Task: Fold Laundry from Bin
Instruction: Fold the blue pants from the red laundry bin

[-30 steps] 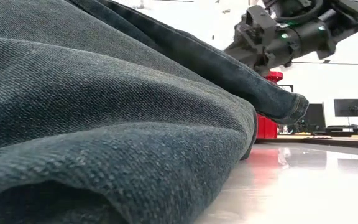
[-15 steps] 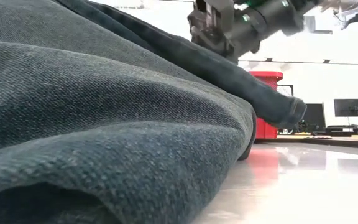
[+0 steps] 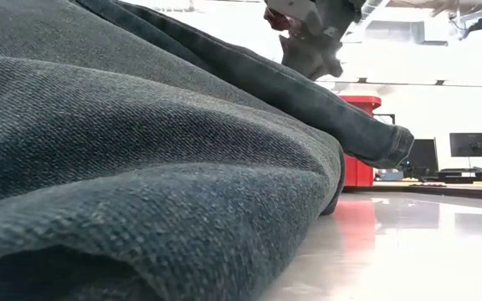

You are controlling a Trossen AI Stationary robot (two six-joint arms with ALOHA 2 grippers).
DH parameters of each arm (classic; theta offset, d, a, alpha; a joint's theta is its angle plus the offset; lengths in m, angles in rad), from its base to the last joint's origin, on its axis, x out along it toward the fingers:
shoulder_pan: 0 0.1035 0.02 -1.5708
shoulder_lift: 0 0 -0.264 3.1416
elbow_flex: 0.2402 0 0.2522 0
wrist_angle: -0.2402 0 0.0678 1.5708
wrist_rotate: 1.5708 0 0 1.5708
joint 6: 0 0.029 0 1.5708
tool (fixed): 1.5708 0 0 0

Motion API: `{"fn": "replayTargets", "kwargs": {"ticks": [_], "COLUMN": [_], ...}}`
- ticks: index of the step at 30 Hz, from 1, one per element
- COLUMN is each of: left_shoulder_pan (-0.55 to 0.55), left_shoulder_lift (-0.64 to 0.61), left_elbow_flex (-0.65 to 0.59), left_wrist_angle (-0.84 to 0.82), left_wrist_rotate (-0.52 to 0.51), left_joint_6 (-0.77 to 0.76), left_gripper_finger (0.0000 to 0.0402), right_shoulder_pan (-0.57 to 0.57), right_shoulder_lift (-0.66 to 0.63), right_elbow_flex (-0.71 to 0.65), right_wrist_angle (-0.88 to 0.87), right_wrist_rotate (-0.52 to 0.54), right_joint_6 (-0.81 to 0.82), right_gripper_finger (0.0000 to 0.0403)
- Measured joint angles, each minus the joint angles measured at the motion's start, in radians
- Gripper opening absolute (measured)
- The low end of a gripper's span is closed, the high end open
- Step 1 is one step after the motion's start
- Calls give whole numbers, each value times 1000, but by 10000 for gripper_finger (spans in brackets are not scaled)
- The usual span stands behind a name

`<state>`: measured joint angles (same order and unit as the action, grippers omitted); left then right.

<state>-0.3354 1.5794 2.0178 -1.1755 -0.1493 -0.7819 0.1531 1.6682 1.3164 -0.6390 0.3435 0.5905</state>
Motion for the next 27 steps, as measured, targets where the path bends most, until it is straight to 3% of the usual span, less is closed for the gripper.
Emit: {"fn": "replayTargets", "kwargs": {"ticks": [6,12,19,23,25,27], "left_shoulder_pan": [-6,-7,-20,-21,-21,-21], "left_shoulder_lift": [-109,-173,-204,-204,-204,-204], "left_elbow_flex": [0,0,0,0,0,0], "left_wrist_angle": [22,14,-2,-23,-27,-34], "left_wrist_rotate": [-67,-51,-161,-176,-177,-177], "left_joint_6": [-56,-95,-76,-76,-77,-74], "left_gripper_finger": [263,266,266,266,266,266], "right_shoulder_pan": [-126,-183,-196,-194,-194,-190], "right_shoulder_lift": [22,70,123,159,183,186], "right_elbow_flex": [-21,-34,-32,-32,-33,-33], "right_wrist_angle": [41,80,231,233,238,246], "right_wrist_rotate": [-268,-403,-453,-467,-488,-508], "right_joint_6": [32,7,14,16,41,61], "right_gripper_finger": [84,171,239,227,191,126]}}
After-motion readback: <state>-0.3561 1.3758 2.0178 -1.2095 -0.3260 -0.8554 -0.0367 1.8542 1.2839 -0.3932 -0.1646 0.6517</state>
